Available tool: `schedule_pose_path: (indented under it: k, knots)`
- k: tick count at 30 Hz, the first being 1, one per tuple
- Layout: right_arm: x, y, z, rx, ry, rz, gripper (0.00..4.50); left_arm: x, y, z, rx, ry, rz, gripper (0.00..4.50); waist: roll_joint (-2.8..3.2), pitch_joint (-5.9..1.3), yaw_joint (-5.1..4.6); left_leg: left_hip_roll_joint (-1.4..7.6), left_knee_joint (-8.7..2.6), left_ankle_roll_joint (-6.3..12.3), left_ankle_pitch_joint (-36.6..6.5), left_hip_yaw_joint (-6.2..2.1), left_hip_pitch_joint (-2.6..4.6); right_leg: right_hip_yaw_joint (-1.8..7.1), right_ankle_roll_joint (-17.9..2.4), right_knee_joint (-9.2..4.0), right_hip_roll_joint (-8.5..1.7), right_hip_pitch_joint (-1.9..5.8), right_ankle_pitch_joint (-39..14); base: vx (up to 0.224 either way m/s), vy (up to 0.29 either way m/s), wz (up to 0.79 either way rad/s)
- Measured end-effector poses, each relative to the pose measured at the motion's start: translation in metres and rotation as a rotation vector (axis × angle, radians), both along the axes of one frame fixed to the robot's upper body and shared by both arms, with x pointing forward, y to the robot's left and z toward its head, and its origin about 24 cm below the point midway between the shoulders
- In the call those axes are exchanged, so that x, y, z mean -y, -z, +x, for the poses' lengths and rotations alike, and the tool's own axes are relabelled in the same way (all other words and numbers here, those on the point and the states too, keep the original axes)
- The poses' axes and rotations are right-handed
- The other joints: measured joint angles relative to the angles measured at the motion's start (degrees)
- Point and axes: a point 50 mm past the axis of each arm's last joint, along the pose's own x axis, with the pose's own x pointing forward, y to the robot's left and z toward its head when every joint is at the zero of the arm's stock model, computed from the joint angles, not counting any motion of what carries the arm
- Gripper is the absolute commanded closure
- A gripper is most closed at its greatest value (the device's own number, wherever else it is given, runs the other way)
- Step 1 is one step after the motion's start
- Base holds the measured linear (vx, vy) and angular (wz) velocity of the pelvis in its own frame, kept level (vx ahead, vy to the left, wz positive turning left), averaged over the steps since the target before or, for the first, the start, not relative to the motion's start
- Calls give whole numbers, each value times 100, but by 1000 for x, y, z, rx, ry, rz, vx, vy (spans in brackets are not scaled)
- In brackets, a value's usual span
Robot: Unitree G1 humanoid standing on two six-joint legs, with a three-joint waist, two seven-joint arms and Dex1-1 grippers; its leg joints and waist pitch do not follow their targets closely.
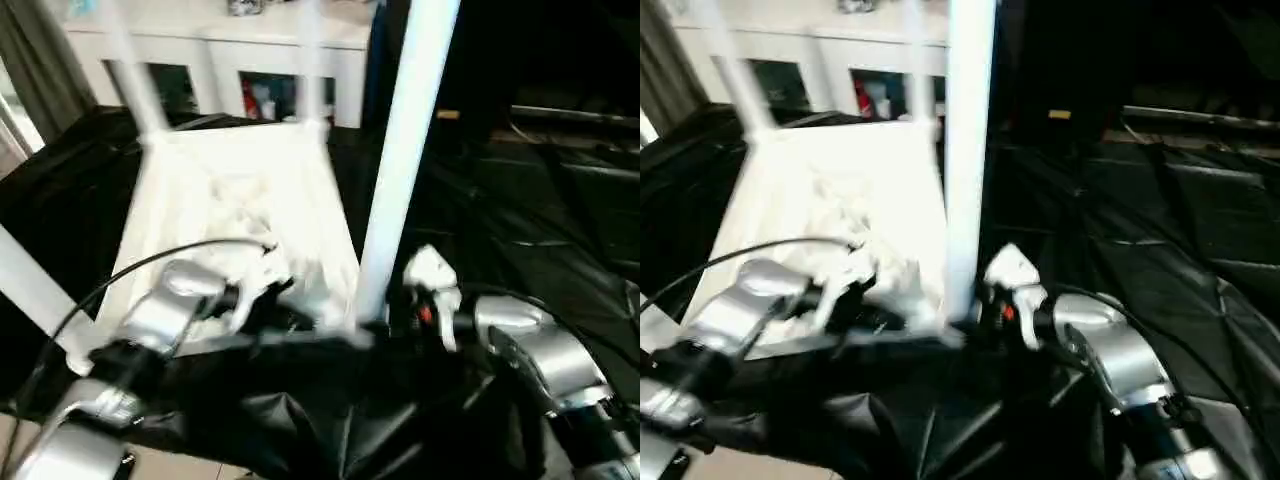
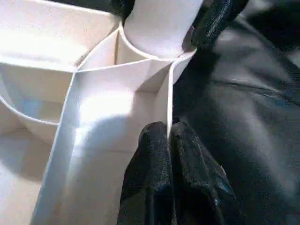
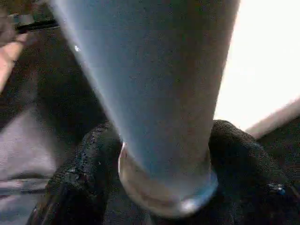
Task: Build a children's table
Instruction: Rotate leg to tighten
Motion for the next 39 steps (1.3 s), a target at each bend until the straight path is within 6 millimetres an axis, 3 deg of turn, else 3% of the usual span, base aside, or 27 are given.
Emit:
schedule_pose_path:
  k: [2, 3, 6, 7, 12, 17, 25, 32, 34, 37, 39]
  knots:
    - [0, 0, -2, -5, -14, 3, 141, 1, 0, -2, -15, 19, 4, 450, 20, 3, 26, 1, 17, 0, 0, 3, 0, 9, 0, 6, -1, 0, 1, 0, 0, 0]
    - [-1, 1, -2, -5, -15, 4, 168, 1, 0, -2, -19, 24, 4, 450, 24, 5, 32, 1, 21, 0, 0, 2, -2, 10, -1, 8, -1, 1, 2, 0, 0, 0]
    - [-1, 1, -2, -12, -16, 14, 178, 1, 1, -2, -21, 25, 4, 450, 24, 5, 42, 1, 22, 0, 0, 1, -3, 10, 0, 9, -2, 3, 2, 0, 0, 0]
    - [-1, 1, -2, -12, -18, 15, 200, 1, 0, -2, -21, 25, 3, 450, 24, 5, 42, 1, 21, 0, 0, -1, -5, 10, 0, 9, -2, 4, 2, 0, 0, 0]
    - [-3, 0, -2, -6, -18, 20, 218, 2, 0, -1, -19, 17, 1, 450, 40, 0, 45, 4, 21, 0, 0, -2, -7, 8, 1, 9, -1, 5, 2, 0, 0, 0]
    - [-1, 4, 10, 23, 189, 60, 231, 10, 2, 11, 50, -97, 3, 450, 77, -12, 32, 3, 29, -2, 2, -4, 0, 8, 7, 20, -1, 17, 4, 0, 0, 0]
    - [-3, 12, 37, 94, 721, 62, 248, 56, 8, 30, 155, -344, -25, 450, 59, -27, -139, -2, 29, -12, 9, -17, 5, 8, 40, 18, -4, 18, -6, 0, 0, 0]
    - [-4, 13, 36, 135, 760, 57, 249, 62, 8, 30, 181, -340, -39, 450, 36, -39, -138, -2, 25, -11, 9, -17, -7, 8, 48, 0, -4, 17, -4, 0, 0, 0]
    - [3, 10, 34, 121, 720, 60, 182, 62, 8, 29, 185, -318, -47, 450, 30, -37, -132, -2, 27, -9, 9, -16, -11, 11, 51, -3, -4, 17, -4, 0, 0, 0]
    - [11, 7, 30, 75, 666, 95, 169, 61, 9, 27, 184, -297, -62, 450, 27, -36, -119, -3, 17, 5, -2, -6, -17, 13, 36, -4, -4, 16, 4, 0, 0, 0]
    - [28, 0, 22, 95, 598, 57, 141, 63, 8, 26, 190, -282, -71, 450, 35, -35, -52, -4, 19, 7, -2, -2, -21, 10, 44, -4, -6, 4, -3, 0, 0, 0]
